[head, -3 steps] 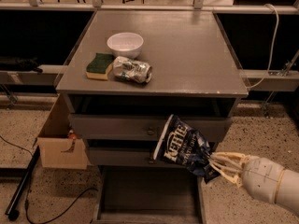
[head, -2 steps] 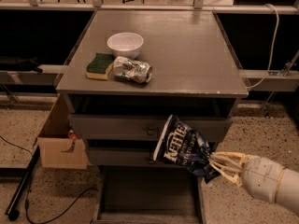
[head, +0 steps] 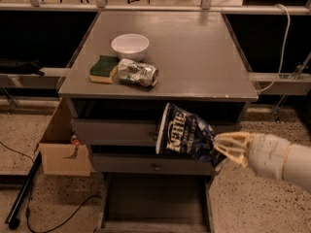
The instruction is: Pick blue chip bag from bottom drawer and place on counter
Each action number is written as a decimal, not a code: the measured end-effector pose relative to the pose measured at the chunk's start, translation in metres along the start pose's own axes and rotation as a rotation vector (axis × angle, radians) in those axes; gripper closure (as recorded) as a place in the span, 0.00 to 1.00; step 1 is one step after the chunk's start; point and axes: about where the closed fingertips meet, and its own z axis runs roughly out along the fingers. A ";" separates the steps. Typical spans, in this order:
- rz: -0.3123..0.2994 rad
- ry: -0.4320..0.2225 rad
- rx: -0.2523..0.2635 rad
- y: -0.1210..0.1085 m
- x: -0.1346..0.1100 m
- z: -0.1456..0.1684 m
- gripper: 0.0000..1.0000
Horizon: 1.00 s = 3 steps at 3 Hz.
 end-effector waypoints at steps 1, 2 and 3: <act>-0.036 0.008 -0.008 -0.040 -0.018 0.013 1.00; -0.080 0.029 -0.004 -0.092 -0.040 0.025 1.00; -0.139 0.077 0.026 -0.156 -0.077 0.011 1.00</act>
Offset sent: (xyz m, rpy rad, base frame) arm 0.1378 0.0049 0.1238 -0.1195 -0.0805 0.0145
